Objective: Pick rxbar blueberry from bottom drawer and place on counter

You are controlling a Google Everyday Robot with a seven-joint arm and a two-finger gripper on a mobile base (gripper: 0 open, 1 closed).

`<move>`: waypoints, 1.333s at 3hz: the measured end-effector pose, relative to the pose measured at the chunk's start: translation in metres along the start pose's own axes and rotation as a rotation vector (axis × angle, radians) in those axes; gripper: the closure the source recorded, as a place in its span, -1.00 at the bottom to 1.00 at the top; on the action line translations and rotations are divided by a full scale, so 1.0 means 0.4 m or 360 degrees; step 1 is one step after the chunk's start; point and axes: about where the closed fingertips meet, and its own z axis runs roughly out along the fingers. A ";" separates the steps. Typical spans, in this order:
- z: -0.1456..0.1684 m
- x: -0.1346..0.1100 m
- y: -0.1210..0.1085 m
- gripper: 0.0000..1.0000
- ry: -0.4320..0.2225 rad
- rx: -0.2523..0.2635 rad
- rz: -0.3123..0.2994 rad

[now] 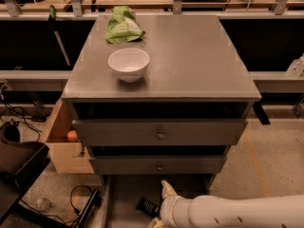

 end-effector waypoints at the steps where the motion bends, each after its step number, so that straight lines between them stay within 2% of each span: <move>1: 0.047 0.003 0.014 -1.00 0.0003 -0.0024 0.0017; 2: 0.133 0.029 -0.019 -1.00 -0.0030 -0.0021 0.0003; 3: 0.245 0.075 -0.078 -1.00 -0.0110 -0.0024 0.0009; 4: 0.383 0.151 -0.124 -1.00 -0.0166 -0.0054 0.0048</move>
Offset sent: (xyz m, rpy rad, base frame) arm 0.0391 0.0531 -0.1512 0.1406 0.1071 0.0047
